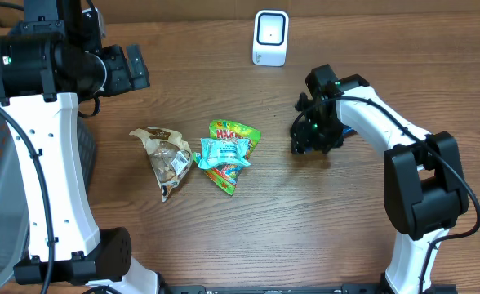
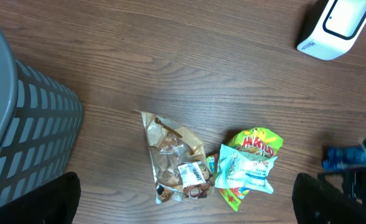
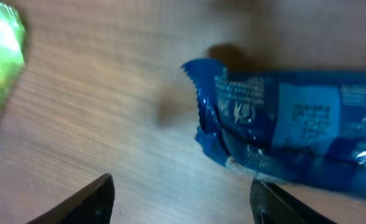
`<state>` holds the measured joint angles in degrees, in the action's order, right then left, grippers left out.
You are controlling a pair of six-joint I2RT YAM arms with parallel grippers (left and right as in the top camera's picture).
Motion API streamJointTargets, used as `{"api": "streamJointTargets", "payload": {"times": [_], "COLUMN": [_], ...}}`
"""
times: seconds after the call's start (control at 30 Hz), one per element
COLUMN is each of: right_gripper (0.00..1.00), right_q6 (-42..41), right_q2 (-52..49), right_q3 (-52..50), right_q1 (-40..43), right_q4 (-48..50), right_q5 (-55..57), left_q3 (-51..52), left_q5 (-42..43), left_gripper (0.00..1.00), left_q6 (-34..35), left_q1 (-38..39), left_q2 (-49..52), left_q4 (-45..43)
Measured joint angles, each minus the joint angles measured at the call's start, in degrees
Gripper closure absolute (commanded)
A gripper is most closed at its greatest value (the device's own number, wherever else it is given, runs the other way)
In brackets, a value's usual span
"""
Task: Scan the item barcode
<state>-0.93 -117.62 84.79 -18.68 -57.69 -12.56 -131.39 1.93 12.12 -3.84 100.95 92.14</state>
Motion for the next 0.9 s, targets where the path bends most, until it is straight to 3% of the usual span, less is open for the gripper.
{"api": "streamJointTargets", "payload": {"times": [0.27,0.33,0.43,0.57,0.7,0.9], "right_gripper": [0.26,0.25,0.19,0.01,0.00,0.07], "right_q6": [-10.78,-11.74,-11.78,-8.24,-0.44,13.55], "right_q2": [-0.02,-0.02,-0.09,-0.09,0.24,-0.74], "right_q3": [-0.13,0.13,3.21,12.59,19.47,17.90], "right_q1": [-0.02,0.00,0.17,1.60,5.95,15.80], "right_q4": [20.70,21.53,16.04,4.20,-2.05,-3.67], "right_q5": [8.00,8.90,9.49,9.51,8.04,2.51], "left_q3": [0.00,0.00,0.00,0.00,0.00,0.00], "left_q5": [0.00,0.00,0.00,0.00,0.00,0.00], "left_gripper": [0.00,0.00,0.00,0.00,0.00,0.00], "left_q6": [0.00,0.00,0.00,0.00,0.00,0.00], "left_q1": [0.00,0.00,0.00,0.00,0.00,0.00], "left_q2": [0.00,0.00,0.00,0.00,0.00,0.00], "left_q4": [0.00,0.00,0.00,-0.02,0.00,0.00]}}
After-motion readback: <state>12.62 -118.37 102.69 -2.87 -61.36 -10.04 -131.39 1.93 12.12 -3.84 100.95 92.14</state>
